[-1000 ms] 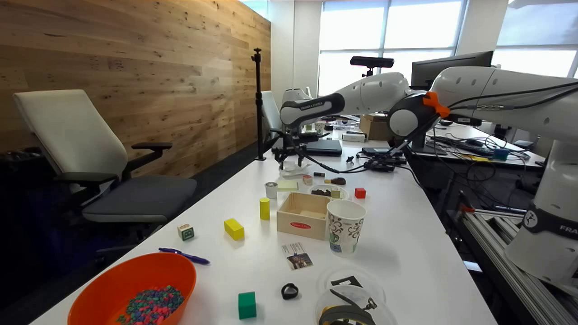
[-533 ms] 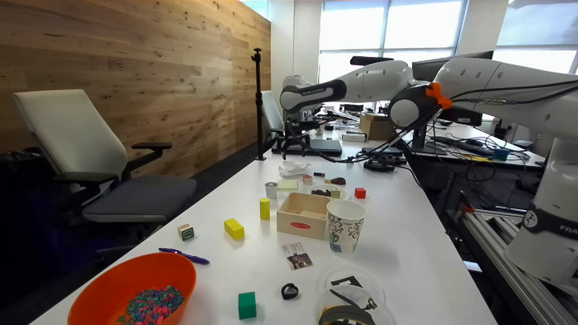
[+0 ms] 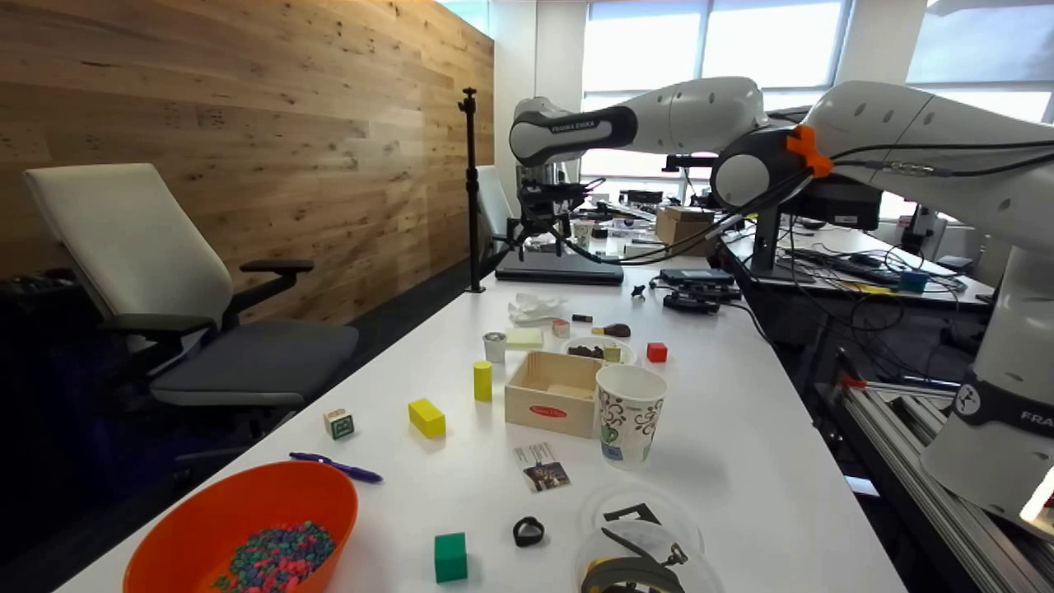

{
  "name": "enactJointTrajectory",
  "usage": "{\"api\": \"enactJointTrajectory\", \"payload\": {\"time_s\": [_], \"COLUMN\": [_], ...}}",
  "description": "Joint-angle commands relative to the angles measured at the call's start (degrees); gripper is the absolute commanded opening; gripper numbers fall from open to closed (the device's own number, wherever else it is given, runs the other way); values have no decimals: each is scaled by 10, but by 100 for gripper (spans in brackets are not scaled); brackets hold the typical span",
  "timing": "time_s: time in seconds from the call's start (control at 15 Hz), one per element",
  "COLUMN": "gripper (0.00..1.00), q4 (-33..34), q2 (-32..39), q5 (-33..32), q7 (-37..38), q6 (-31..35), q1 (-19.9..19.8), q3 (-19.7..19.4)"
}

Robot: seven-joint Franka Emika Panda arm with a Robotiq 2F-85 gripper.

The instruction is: Spread open the tissue on the table

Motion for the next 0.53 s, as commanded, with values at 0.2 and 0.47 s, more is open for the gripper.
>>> {"api": "enactJointTrajectory", "payload": {"time_s": [0.2,0.47], "gripper": [100,100], "q4": [-12,-11], "q2": [-49,-68], "q5": [-43,-71], "q7": [-1,-50], "q6": [-50,-104], "q1": [35,55], "q3": [-22,-31]}}
